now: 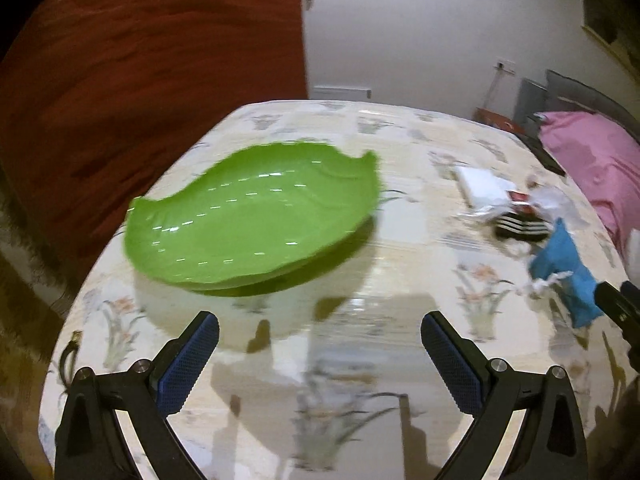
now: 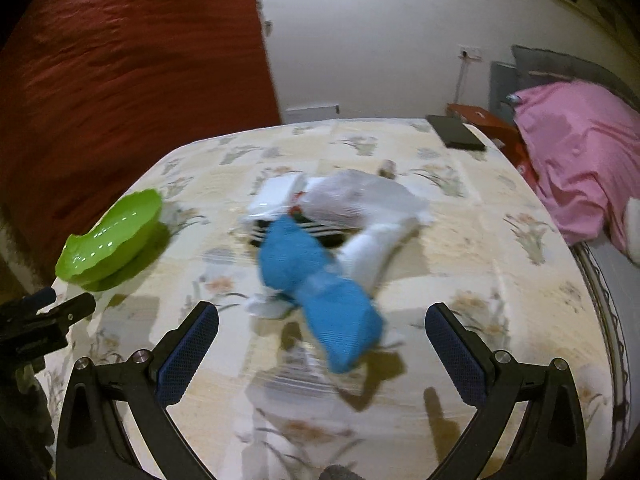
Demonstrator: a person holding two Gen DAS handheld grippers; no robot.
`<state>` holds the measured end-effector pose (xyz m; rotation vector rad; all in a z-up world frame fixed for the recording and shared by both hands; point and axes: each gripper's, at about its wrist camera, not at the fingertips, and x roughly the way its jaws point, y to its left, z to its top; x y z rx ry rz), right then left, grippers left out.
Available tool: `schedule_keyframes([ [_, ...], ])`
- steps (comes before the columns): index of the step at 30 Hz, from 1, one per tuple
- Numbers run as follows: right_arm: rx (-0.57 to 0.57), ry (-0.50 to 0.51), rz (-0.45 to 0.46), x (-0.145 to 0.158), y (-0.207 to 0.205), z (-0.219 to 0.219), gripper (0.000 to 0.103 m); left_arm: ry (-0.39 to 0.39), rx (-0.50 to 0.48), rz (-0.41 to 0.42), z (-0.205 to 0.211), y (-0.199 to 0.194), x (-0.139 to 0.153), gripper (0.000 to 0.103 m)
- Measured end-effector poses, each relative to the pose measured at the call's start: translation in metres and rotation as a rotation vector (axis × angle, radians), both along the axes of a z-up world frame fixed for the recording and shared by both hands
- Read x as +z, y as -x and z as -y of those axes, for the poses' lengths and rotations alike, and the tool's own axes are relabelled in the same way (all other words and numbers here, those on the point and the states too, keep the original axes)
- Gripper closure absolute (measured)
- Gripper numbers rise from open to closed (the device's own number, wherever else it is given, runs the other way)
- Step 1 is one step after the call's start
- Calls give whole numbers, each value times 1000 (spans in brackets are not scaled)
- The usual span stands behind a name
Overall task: Organize soft objects
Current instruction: 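Move the left tool toward the blue towel beside the striped sock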
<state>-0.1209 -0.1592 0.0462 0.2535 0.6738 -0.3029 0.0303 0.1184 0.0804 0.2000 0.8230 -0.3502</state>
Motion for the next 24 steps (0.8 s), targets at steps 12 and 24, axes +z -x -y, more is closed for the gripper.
schedule_keyframes([
  [12,-193,-32,-66,-18,28,66,0,24,-180,-55,75,18,-3,0],
  [24,-226,-53,-106,-33,32,88,0,82,-261,-146,133,22,-4,0],
])
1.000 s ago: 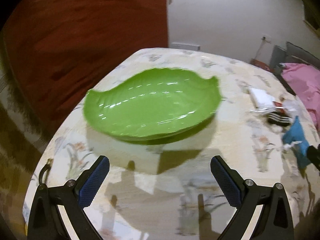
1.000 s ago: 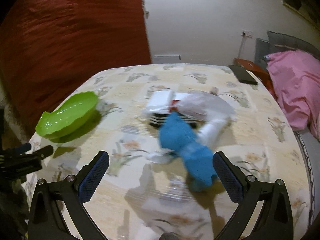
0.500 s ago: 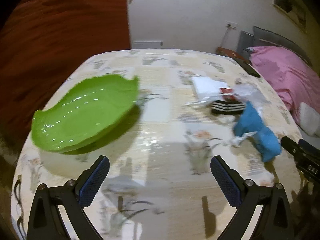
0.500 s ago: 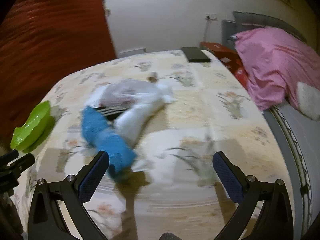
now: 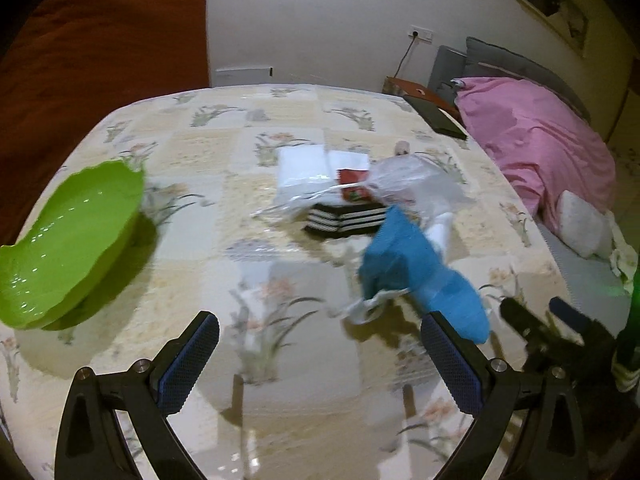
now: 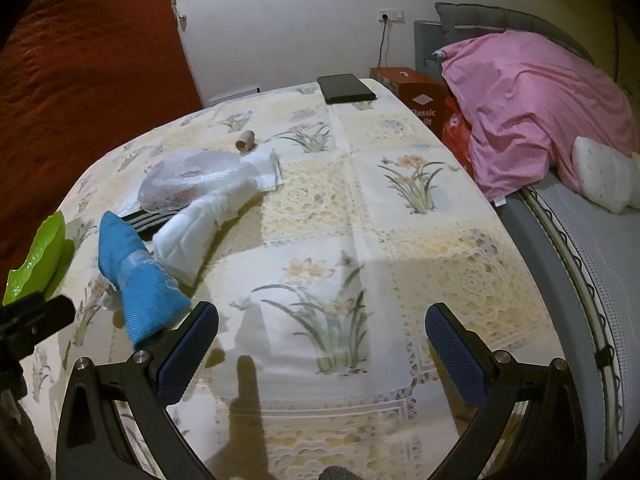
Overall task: Organize soft objects
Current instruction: 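Move the left tool toward the blue towel beside the striped sock, then close the left gripper on the blue towel and lift it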
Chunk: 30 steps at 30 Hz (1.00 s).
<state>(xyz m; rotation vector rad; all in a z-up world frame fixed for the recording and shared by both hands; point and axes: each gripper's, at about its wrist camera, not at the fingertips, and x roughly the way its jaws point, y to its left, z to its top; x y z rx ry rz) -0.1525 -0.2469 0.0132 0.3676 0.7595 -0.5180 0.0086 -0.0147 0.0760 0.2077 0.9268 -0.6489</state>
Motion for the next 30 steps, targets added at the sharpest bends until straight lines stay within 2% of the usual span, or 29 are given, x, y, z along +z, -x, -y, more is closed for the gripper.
schedule_keyframes([
  [11,2,-18,-24,-9,0,4,0,26,-17,-69,29,-3,-7,0],
  [30,3,-10,-32,-10,-1,2,0,76,-4,-193,41,-12,-25,1],
])
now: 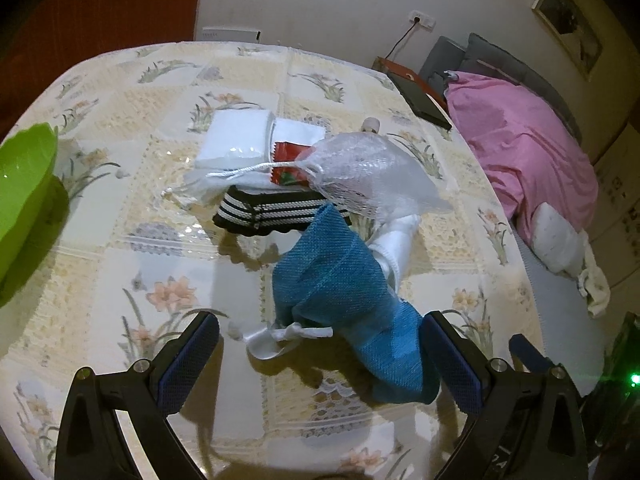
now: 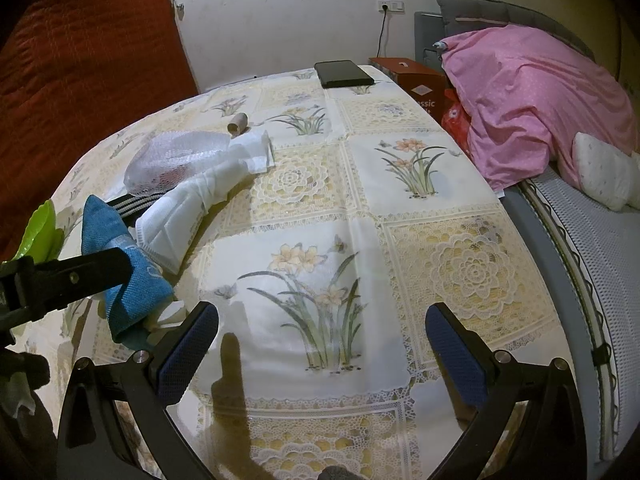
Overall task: Organize soft objects
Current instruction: 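Close the left gripper on the blue towel and lift it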
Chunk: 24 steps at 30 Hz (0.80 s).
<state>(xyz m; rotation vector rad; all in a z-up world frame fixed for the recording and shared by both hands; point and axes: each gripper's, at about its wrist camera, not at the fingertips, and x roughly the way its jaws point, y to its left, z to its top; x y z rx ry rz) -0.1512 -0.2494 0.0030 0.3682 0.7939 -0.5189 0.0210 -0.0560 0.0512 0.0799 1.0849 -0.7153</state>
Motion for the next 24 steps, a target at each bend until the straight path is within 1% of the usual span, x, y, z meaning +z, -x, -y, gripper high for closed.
schedule_keyframes([
  [1,0,0,-1,0,0,0,0,8,-1,-5,0,0,-1,3],
  [3,0,0,-1,0,0,0,0,25,-5,-17,0,-1,-1,11],
  [6,1,4,-7,-1,1,-1,0,48,-12,-32,0,-2,-2,19],
  [7,2,7,-12,-1,1,-1,0,51,-14,-31,-1,-1,-2,20],
  [9,7,18,-27,-2,1,-4,0,58,-25,-23,-1,1,0,27],
  [12,17,48,-69,-4,-3,-8,0,64,-35,-9,-4,4,5,36],
  [13,21,58,-82,-4,-5,-10,0,66,-35,-3,-7,4,6,37],
  [16,33,59,-92,-5,-5,-10,0,82,-28,-5,-14,3,9,45],
  [18,52,58,-94,-4,-3,-10,0,90,-24,0,-19,3,12,54],
  [19,64,58,-96,-5,-2,-9,0,90,-21,8,-21,3,13,56],
  [20,73,60,-98,-5,-2,-10,0,89,-17,23,-25,4,16,61],
  [21,80,61,-100,-4,-2,-10,0,85,-13,33,-27,4,16,63],
  [22,87,63,-103,-4,-3,-10,0,85,-10,38,-30,3,17,63],
  [24,92,66,-107,-4,-4,-10,0,90,3,18,-35,0,14,63],
])
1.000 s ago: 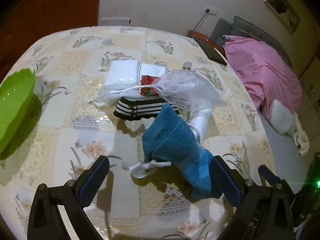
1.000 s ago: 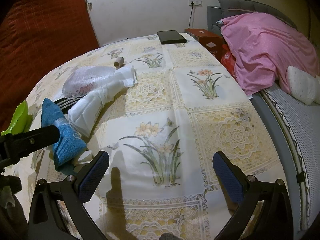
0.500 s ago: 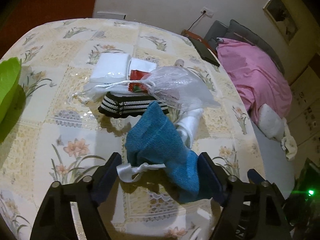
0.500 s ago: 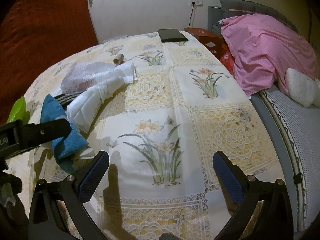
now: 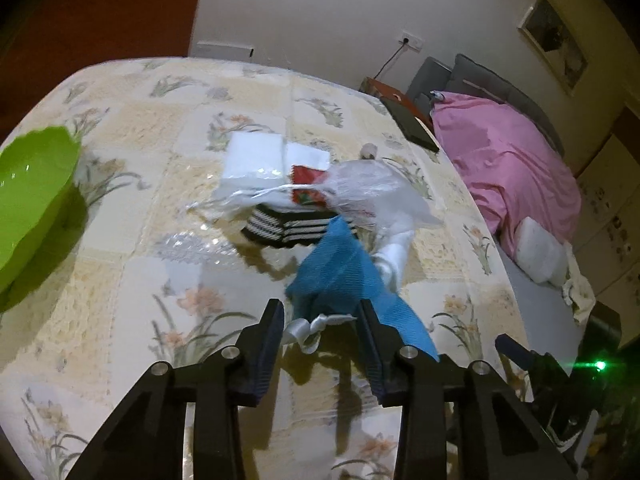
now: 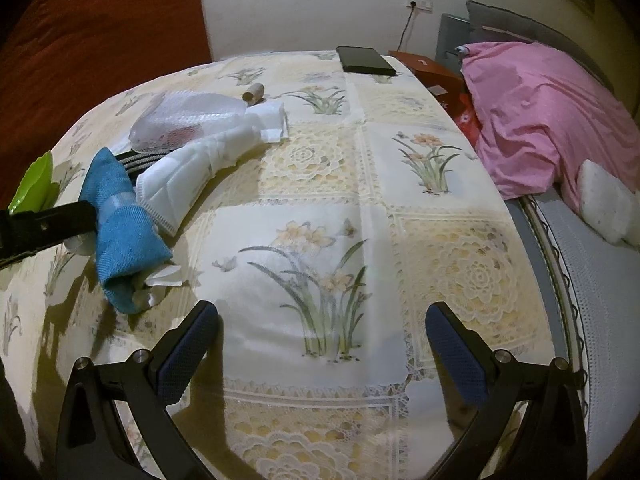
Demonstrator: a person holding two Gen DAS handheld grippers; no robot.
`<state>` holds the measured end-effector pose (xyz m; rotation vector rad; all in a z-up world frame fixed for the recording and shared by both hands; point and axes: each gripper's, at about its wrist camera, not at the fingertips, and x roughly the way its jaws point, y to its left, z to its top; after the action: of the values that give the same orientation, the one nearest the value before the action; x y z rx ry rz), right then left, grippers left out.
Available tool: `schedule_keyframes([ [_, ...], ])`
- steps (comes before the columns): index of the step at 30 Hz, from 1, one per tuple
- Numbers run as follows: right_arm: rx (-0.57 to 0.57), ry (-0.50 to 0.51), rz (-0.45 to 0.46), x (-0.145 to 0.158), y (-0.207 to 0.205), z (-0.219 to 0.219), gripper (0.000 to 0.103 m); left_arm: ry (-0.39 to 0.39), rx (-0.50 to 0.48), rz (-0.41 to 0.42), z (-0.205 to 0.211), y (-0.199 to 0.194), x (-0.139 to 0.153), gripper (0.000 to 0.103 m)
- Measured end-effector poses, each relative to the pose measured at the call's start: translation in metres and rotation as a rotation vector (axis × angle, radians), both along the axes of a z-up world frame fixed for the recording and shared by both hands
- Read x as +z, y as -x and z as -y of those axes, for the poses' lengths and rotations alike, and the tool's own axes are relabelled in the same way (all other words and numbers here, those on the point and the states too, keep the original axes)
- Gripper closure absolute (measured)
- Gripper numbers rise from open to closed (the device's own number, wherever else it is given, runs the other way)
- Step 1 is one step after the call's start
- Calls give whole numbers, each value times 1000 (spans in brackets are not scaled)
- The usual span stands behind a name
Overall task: Organize soft objects
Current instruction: 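Close the left gripper on the blue towel and lift it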
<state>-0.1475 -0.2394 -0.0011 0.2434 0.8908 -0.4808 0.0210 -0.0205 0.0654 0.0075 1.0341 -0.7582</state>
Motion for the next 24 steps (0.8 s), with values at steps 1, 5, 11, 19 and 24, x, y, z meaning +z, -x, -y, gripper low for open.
schedule_keyframes([
  [1,0,1,-1,0,0,0,0,0,4,-10,-1,-1,-2,63],
  [5,-4,4,1,0,-1,-1,0,1,10,-35,-2,-2,-8,62],
  [11,-31,-11,-2,3,-13,1,0,4,41,-56,-9,-2,-13,35],
  [19,92,-52,46,7,-36,-30,0,15,90,-58,-23,-7,-8,15],
  [24,190,-57,57,5,-38,-48,0,28,86,-71,-20,-8,-5,12],
])
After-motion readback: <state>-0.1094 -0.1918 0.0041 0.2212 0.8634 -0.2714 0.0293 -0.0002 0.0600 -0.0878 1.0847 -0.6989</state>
